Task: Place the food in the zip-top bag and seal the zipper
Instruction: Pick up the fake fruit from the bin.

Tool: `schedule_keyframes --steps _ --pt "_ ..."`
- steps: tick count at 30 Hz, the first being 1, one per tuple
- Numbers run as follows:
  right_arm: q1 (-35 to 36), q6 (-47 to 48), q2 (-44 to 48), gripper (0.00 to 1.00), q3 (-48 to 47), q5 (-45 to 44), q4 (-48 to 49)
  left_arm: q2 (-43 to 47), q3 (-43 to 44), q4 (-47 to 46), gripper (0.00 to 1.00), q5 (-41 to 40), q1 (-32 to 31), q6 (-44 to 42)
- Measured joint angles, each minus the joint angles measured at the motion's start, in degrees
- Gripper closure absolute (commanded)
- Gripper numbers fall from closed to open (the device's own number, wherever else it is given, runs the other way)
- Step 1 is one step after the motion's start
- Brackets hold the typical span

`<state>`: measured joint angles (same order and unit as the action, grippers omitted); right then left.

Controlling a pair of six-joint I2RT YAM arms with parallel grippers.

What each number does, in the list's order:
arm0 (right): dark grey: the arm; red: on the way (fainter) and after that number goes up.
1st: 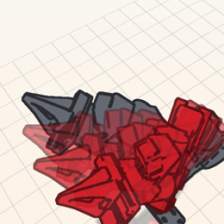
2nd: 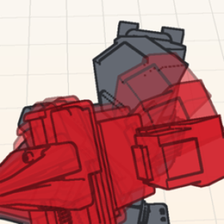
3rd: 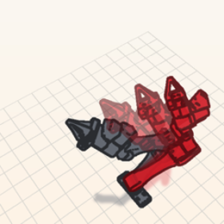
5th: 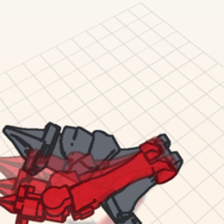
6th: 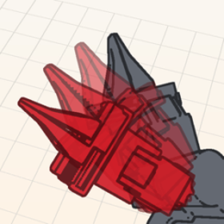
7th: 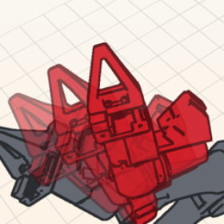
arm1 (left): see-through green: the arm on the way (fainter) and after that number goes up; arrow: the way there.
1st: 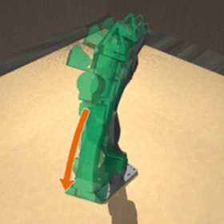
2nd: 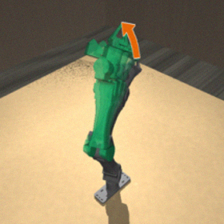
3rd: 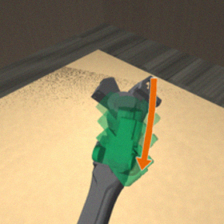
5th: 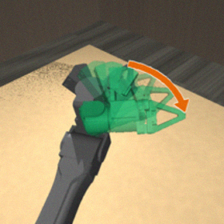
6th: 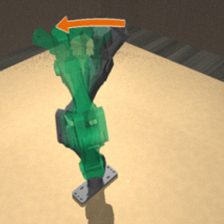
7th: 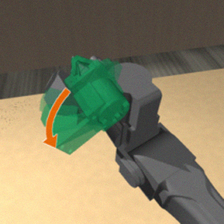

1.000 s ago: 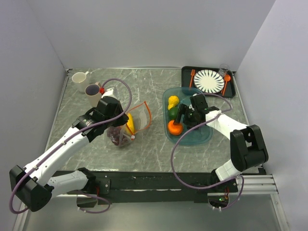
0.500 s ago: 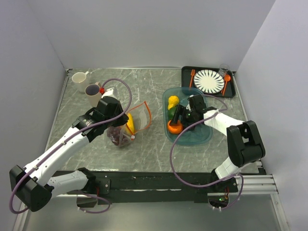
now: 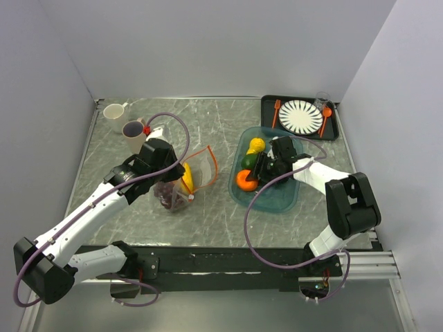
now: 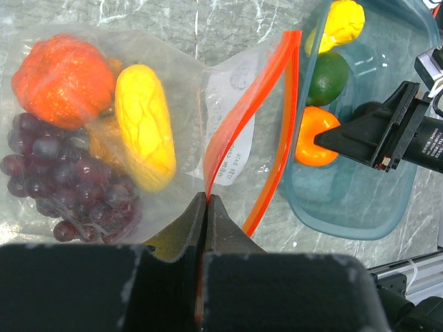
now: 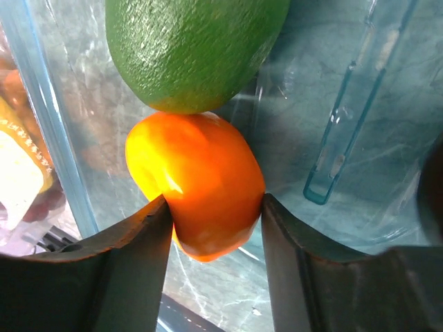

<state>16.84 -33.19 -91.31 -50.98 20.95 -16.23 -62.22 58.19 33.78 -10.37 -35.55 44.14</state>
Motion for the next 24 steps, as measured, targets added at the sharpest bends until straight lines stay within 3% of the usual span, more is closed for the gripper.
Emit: schedule_keyframes --steps 7,24 --pt "0.00 0.04 1.49 0.65 0.83 -0.26 -0.07 0.00 0.00 -0.02 0.99 0.00 0.00 0.00" --pt "0.00 2.21 12.94 0.65 -0.70 -4.00 -7.58 0.00 0.00 -0.04 0.99 0.02 0.00 0.00"
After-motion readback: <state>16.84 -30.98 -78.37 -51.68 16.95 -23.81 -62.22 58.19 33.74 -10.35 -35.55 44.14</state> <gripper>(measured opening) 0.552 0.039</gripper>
